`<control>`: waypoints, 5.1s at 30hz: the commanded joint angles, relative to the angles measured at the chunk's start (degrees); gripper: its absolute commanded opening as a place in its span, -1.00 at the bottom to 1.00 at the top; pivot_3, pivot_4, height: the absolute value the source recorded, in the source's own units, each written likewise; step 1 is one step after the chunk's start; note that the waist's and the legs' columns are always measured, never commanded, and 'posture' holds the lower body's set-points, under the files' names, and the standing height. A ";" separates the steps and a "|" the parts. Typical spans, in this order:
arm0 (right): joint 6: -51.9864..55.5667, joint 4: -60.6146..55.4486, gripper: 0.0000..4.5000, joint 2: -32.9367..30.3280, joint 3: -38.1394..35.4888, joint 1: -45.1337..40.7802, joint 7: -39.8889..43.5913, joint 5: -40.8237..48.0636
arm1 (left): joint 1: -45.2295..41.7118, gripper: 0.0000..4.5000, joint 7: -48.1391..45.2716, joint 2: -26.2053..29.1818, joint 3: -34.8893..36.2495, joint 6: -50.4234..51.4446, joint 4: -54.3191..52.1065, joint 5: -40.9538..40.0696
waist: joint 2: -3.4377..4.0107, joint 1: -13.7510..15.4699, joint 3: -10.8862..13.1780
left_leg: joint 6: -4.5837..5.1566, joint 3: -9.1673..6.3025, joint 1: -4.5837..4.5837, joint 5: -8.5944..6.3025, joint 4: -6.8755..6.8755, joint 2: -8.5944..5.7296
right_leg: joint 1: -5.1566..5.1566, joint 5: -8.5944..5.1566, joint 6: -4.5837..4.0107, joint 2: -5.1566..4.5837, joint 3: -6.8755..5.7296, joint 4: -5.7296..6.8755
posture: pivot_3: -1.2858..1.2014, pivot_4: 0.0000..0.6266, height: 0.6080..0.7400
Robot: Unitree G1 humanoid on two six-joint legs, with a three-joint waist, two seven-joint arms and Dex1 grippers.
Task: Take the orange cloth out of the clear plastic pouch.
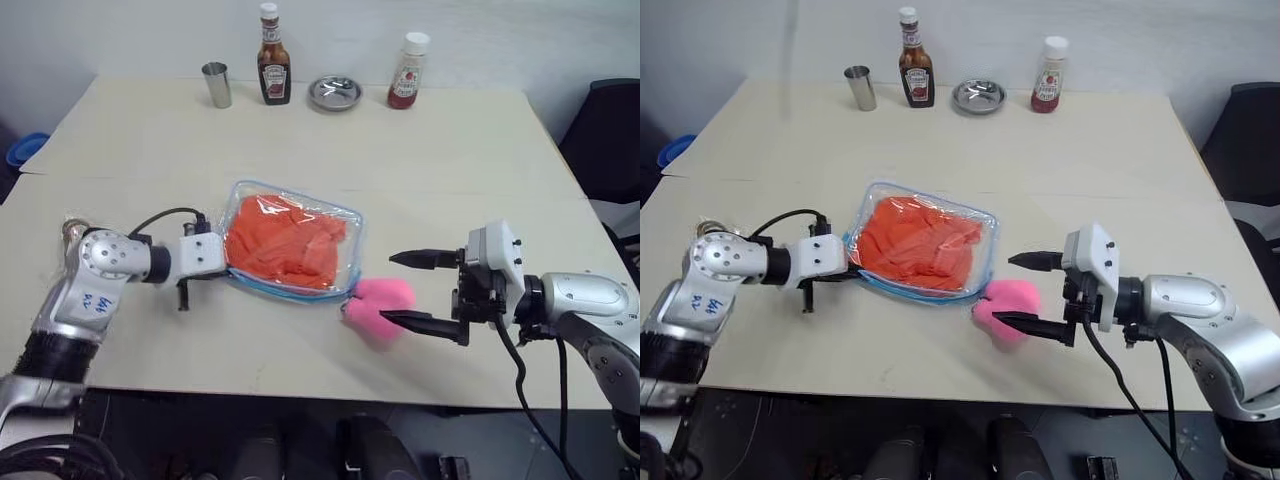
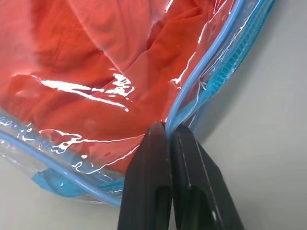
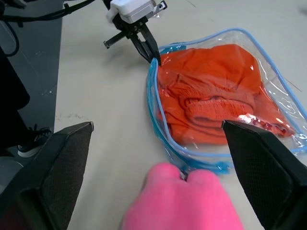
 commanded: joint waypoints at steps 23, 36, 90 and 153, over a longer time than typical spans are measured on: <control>-6.50 4.88 1.00 -1.90 0.37 12.03 -2.43 -11.69 | 10.59 -0.03 9.94 -5.32 4.67 21.03 -21.72 -4.38 | -0.01 -0.04 0.00 | 0.12 -0.04 0.15 -0.07 -0.01 -0.02 | 0.16 0.00 0.01 0.06 0.02 -0.13 | 0.03 -0.52 1.00; -9.71 8.99 -0.34 2.71 6.96 12.58 -0.38 -14.94 | 12.66 -0.02 -0.45 0.79 18.53 26.49 -27.37 -28.65 | 0.03 -0.05 0.02 | 0.02 -0.10 0.29 -0.04 -0.02 0.02 | 0.37 0.00 0.01 0.11 0.03 -0.21 | 0.03 -0.52 1.00; 4.66 -9.63 0.99 -10.61 -15.06 17.55 -1.88 13.08 | -20.57 -0.02 -9.13 -20.41 -16.69 -9.47 2.28 -13.92 | 0.25 1.36 0.11 | -0.06 -0.32 0.59 -0.04 0.02 0.08 | 0.84 0.03 0.06 0.44 0.09 -0.44 | 0.03 -0.52 1.00; -55.10 39.02 0.14 5.46 25.80 -20.46 6.12 -45.49 | -7.63 -1.00 -10.83 -16.58 -17.75 -11.55 -12.06 -6.78 | 0.20 -0.20 0.12 | 0.02 -0.29 0.56 -0.07 0.04 0.04 | 0.76 0.10 0.19 0.40 0.34 -0.54 | 0.03 -0.52 1.00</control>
